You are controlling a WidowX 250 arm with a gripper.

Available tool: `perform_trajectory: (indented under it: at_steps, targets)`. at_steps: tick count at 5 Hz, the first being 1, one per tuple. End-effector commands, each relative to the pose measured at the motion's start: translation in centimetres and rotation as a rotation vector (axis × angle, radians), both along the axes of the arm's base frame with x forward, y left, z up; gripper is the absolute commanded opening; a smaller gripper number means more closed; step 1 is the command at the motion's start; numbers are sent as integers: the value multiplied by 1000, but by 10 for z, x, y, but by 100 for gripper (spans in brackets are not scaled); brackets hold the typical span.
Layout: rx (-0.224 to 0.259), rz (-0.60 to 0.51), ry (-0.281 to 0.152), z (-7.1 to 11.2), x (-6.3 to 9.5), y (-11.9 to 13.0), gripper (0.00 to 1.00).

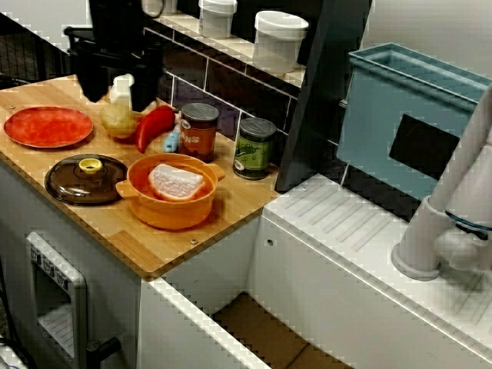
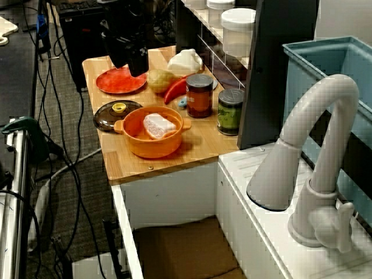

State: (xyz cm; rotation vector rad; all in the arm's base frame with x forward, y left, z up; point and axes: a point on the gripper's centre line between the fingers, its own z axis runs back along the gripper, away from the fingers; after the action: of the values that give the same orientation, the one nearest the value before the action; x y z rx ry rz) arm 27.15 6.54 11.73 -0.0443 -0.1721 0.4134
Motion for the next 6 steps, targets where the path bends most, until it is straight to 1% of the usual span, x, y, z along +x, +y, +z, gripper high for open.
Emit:
perform_trajectory:
  at_steps: [1, 2, 3, 4, 5, 6]
  targets:
    - [0, -240, 0, -6, 7, 18, 100]
    - [-10, -427, 42, -11, 13, 14, 100]
    - [-19, -515, 38, -14, 14, 13, 100]
    - [-3, -611, 25, -16, 12, 11, 100]
    - [43, -747, 25, -21, 11, 8, 100]
    - [63, -838, 28, -27, 10, 5, 100]
